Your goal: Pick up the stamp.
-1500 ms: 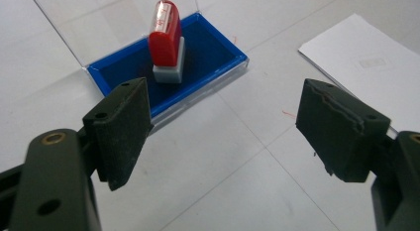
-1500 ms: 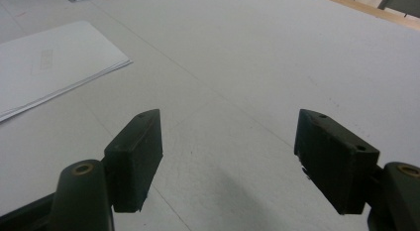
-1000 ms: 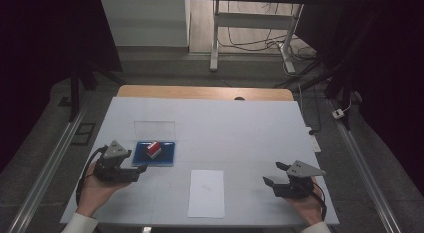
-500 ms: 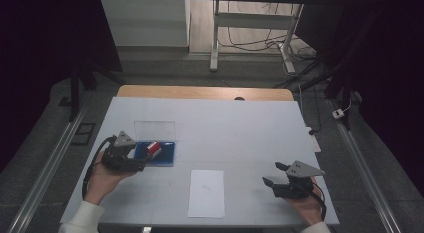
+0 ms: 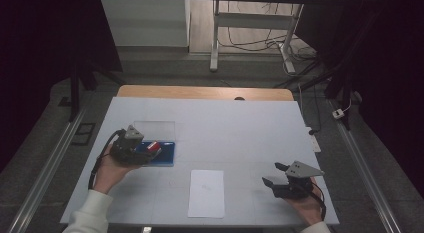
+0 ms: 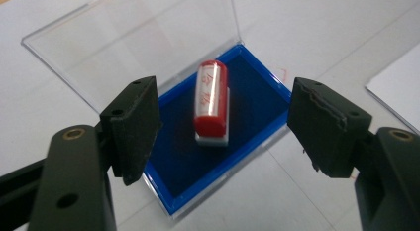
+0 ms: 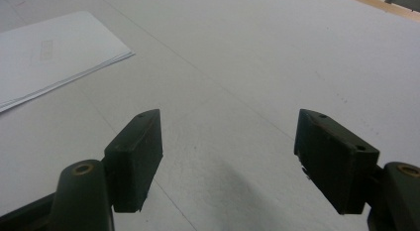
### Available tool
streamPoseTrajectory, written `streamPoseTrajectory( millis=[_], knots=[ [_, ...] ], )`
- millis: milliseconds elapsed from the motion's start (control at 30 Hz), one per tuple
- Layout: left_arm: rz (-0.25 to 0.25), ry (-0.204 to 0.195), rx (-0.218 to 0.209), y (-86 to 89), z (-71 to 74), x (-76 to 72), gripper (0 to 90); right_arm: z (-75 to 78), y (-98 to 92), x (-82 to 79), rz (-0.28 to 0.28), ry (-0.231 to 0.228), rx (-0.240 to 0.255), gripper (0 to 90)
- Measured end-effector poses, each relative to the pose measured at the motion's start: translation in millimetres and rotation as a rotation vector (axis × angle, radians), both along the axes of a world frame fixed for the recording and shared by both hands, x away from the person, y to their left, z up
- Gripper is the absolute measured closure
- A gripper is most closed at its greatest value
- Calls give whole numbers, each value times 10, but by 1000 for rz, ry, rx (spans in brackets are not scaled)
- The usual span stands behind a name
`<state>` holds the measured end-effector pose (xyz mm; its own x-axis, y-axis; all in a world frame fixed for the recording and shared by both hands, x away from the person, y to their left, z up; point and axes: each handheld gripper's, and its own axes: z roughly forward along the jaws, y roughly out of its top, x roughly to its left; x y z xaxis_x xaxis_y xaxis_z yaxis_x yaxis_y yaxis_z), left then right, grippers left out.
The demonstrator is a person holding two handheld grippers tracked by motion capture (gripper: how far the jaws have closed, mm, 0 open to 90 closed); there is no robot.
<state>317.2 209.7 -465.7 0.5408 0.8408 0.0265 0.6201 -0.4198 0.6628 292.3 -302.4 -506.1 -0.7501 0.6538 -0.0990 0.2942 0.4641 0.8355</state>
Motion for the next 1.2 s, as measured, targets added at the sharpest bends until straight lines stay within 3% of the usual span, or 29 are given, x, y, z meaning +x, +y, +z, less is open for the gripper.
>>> streamPoseTrajectory(
  millis=[333, 533, 733, 1200],
  knots=[
    [7, 4, 34, -46, -87, 126, 376, -20, 5, 2, -3, 9, -16, 268],
    [3, 14, 20, -62, -137, 178, 476, -25, 8, -2, -4, 8, -22, 272],
    [-7, 29, 9, -68, -183, 215, 520, -30, 3, 0, -9, 8, -31, 275],
    [-21, 52, 9, -50, -246, 253, 698, -33, -16, -7, -20, 6, -40, 283]
  ],
)
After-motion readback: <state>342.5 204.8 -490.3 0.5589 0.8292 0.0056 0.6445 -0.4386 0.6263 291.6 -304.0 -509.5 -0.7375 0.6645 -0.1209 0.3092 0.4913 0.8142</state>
